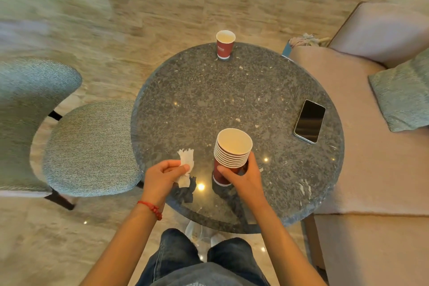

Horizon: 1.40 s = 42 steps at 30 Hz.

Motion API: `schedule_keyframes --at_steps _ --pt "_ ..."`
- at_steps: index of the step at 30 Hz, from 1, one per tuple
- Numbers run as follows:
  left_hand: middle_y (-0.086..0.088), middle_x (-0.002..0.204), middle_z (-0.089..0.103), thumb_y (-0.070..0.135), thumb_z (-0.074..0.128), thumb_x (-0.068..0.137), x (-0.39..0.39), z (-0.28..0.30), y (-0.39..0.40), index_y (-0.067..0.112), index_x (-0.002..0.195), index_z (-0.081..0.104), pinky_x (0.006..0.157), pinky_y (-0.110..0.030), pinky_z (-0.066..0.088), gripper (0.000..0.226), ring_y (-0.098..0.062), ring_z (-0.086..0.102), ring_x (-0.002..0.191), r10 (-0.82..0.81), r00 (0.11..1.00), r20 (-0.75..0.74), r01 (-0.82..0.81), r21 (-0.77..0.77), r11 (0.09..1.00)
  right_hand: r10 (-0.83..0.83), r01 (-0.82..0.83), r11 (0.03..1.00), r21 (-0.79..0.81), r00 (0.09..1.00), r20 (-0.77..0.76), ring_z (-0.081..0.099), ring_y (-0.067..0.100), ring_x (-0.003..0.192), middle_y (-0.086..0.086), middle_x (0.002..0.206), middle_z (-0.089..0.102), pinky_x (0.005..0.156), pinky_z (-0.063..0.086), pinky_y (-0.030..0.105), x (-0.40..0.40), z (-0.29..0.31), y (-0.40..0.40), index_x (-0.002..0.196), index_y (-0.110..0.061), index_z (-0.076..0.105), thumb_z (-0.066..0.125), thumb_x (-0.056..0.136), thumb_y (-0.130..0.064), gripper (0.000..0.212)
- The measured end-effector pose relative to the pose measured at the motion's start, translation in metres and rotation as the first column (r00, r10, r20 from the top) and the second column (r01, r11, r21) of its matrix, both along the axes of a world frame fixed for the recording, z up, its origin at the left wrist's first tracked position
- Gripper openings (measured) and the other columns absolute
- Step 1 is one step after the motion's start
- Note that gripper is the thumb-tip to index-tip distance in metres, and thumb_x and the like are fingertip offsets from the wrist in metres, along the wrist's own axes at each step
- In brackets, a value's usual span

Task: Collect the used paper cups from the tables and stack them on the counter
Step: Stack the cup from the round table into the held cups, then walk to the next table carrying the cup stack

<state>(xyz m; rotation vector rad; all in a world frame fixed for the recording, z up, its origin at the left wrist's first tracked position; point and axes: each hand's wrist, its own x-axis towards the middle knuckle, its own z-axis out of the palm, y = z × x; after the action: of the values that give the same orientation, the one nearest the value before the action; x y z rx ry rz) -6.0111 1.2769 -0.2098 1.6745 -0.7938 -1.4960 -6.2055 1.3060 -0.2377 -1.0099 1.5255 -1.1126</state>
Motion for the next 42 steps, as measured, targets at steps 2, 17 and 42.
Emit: schedule_keyframes --at_steps 2,17,42 --pt "-0.003 0.064 0.066 0.001 0.072 0.073 -0.001 0.002 0.011 0.009 0.077 0.065 0.059 -0.024 0.049 0.011 -0.015 0.059 0.064 0.079 0.997 -0.016 -0.079 -0.013 0.997 0.083 -0.083 0.997 0.001 0.996 0.022 0.054 -0.005 0.11 -0.025 0.116 0.055 0.088 0.049 0.019 -0.002 0.002 0.0 0.114 -0.045 0.044 0.08 0.07 -0.027 0.06" --pt "-0.008 0.068 0.069 0.007 0.076 0.071 0.06 -0.002 0.171 0.011 0.076 0.067 0.082 -0.046 0.051 0.012 -0.032 0.064 0.082 0.729 0.683 -0.04 -0.729 0.019 0.684 0.72 -0.726 0.687 0.009 0.683 0.121 0.063 -0.004 0.096 -0.015 0.107 0.065 0.073 0.051 0.011 0.09 0.025 0.027 0.11 -0.035 0.052 0.08 0.069 -0.012 0.054" --pt "-0.014 0.078 0.069 0.014 0.074 0.074 0.381 -0.005 0.36 0.003 0.09 0.067 0.058 -0.023 0.045 0.02 -0.016 0.061 0.065 0.982 0.181 -0.057 -0.983 -0.024 0.18 0.986 -0.988 0.156 0.003 0.156 0.061 0.063 0.003 0.101 -0.014 0.107 0.067 0.077 0.05 0.015 0.493 0.028 0.134 0.114 -0.032 0.056 0.08 0.055 -0.047 0.066"
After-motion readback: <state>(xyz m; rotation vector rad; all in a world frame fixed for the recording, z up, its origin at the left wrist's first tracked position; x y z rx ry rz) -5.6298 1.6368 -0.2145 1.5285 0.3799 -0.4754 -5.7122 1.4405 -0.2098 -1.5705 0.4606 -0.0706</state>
